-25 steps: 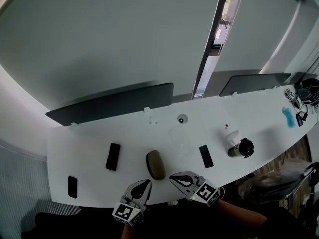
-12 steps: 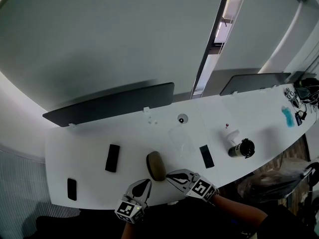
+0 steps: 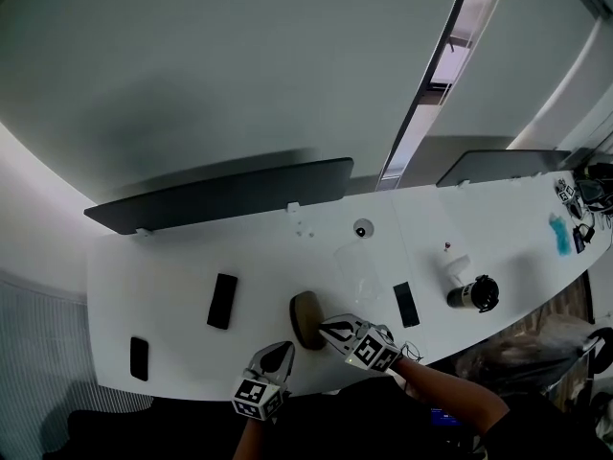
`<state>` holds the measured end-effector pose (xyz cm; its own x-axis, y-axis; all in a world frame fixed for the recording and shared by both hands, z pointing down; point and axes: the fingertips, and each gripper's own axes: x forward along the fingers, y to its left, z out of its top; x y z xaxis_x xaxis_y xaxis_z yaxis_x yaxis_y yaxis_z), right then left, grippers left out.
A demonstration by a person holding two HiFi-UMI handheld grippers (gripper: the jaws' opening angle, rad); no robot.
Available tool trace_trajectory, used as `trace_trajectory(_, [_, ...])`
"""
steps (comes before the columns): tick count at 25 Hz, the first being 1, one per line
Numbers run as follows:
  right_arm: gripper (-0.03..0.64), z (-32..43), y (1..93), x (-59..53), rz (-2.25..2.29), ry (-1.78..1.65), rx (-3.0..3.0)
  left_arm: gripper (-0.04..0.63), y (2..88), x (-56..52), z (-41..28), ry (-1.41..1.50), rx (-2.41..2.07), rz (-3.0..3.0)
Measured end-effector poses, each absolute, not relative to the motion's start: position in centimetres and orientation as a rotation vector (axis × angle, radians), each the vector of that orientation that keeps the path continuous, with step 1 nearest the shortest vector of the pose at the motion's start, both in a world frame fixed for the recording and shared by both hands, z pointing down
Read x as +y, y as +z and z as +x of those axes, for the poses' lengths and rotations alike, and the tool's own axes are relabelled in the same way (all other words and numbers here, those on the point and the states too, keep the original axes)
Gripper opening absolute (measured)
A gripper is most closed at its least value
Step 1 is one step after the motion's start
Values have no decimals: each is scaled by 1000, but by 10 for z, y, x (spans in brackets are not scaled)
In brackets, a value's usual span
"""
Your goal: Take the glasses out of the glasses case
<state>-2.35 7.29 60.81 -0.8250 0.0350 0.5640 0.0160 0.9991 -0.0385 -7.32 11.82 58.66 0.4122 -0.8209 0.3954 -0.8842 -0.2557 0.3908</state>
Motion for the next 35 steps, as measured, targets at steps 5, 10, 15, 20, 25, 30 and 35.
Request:
trace_trajectory(5, [6, -37, 634, 76, -92, -63, -2453, 5, 619, 118, -78, 233, -1437, 2014])
trace_trajectory(10, [8, -50, 646, 81, -128, -71, -2428, 5, 644, 109, -82, 305, -1434, 1920])
trace_trajectory(15, [8, -57, 651, 86, -200, -54, -2420, 5, 668, 105, -79, 353, -1369, 1890])
trace_trajectory(20, [6, -61, 652, 88, -234, -46, -2418, 5, 690, 105, -72, 370, -1304, 1848])
trace_trajectory(25, [7, -61, 652, 89, -233, -14, -2433, 5, 703, 108, -73, 367, -1283, 1786])
trace_trajectory(30, [8, -62, 653, 89, -239, -48, -2386, 5, 706, 107, -73, 359, -1256, 1772])
trace_trajectory(35, [8, -60, 654, 93, -203, -88, -2327, 5, 710, 107, -71, 348, -1249, 1762])
